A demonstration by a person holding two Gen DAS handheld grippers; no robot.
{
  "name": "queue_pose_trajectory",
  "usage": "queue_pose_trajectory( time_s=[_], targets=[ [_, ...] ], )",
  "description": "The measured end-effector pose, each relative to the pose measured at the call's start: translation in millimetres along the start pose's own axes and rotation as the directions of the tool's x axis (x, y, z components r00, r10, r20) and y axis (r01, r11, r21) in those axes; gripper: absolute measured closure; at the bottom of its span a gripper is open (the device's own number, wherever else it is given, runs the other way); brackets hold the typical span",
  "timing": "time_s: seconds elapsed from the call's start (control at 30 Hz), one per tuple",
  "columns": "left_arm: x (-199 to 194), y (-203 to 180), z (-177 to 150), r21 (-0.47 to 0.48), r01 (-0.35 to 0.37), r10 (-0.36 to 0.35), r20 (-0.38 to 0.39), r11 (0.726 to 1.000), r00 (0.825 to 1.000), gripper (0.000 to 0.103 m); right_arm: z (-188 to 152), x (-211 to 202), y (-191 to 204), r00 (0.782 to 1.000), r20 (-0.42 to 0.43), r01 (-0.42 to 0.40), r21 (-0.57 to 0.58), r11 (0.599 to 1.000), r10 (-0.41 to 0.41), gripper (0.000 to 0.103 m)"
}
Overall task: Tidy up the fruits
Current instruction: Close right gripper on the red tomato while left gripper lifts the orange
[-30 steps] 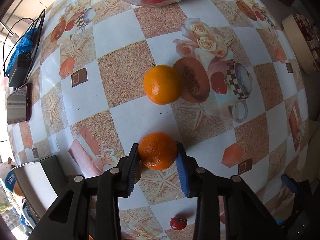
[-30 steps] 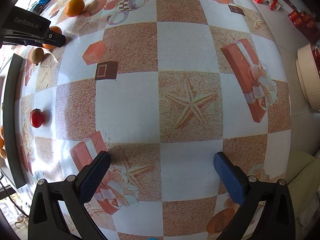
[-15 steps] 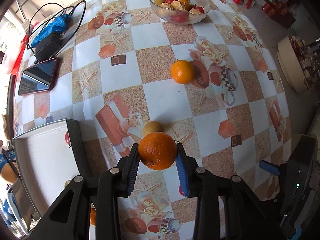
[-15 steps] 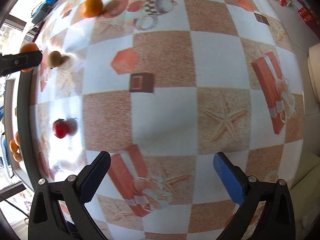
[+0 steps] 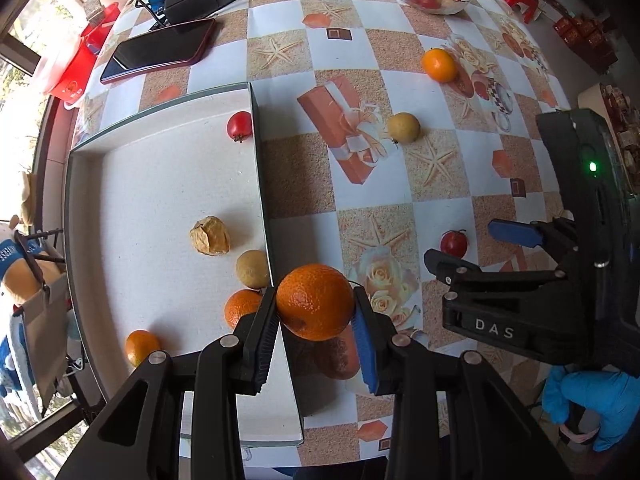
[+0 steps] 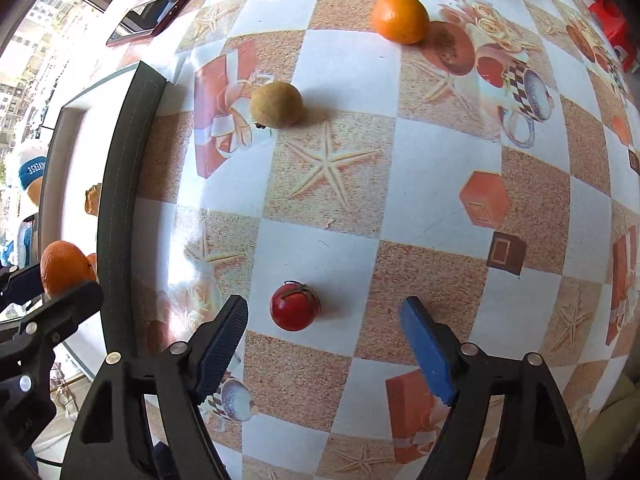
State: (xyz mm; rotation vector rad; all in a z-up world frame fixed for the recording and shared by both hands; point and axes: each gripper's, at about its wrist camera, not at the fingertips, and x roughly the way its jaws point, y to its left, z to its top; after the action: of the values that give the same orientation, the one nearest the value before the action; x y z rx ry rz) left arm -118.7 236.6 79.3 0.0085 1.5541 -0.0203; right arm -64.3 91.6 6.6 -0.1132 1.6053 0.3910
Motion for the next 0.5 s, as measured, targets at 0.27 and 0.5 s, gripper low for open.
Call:
queue_pose_trajectory(
  time_s=[0.27, 0.5],
  targets=[
    [-4, 6, -30, 0.024, 0.001, -0.001, -0.010, 1.000, 1.000, 0.064, 3, 4, 45, 0.999, -0.014, 0.049, -0.070, 0.996, -0.050, 0.078],
    [-6, 7, -50, 0.021, 0.005, -0.005, 0.005, 1.000, 1.000, 0.064, -13, -5, 21, 0.998, -0.035, -0.044, 0.056, 0.997, 0.046, 0.078]
  ],
)
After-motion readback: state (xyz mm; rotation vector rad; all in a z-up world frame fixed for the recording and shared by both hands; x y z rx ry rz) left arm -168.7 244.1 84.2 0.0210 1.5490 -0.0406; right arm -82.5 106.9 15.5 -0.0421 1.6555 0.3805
